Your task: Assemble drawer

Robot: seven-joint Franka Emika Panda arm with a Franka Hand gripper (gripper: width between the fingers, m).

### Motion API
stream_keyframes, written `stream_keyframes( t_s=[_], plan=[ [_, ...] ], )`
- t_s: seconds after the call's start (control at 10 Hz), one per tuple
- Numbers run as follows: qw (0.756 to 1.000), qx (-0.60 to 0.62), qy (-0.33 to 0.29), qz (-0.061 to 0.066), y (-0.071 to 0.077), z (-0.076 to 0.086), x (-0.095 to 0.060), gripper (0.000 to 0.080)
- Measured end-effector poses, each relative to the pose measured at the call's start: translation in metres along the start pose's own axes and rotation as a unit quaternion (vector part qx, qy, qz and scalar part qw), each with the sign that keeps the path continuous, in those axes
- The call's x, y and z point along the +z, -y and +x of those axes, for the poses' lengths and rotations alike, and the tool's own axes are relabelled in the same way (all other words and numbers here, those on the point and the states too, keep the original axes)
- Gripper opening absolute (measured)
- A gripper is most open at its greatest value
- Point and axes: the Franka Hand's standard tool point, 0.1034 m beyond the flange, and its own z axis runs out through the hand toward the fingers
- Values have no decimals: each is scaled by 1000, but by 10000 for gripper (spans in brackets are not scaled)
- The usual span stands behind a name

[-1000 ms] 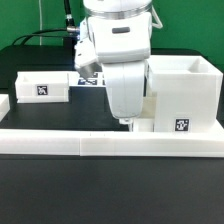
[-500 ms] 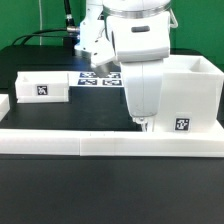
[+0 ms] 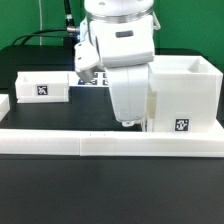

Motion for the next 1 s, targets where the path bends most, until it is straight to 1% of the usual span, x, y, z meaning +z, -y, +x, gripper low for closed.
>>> stream_keyframes(
  t_s=[0.2, 0.3, 0.4, 0.5, 0.6, 0.7, 0.8, 0.9, 1.0],
  plan=[
    [1000, -4, 0, -5, -1, -8, -6, 648],
    [1000, -5, 2, -13, 0, -11, -12, 648],
    [1000, -3, 4, -22, 7, -14, -17, 648],
    [1000, -2, 6, -30, 14, -17, -17, 648],
    [999, 1, 8, -43, 24, -20, -15, 648],
    [998, 4, 11, -57, 33, -19, -13, 648],
    [997, 7, 14, -70, 46, -17, -8, 648],
    [997, 20, 14, -72, 63, -14, 0, 648],
    [997, 24, 14, -67, 64, -15, 1, 648]
  ],
)
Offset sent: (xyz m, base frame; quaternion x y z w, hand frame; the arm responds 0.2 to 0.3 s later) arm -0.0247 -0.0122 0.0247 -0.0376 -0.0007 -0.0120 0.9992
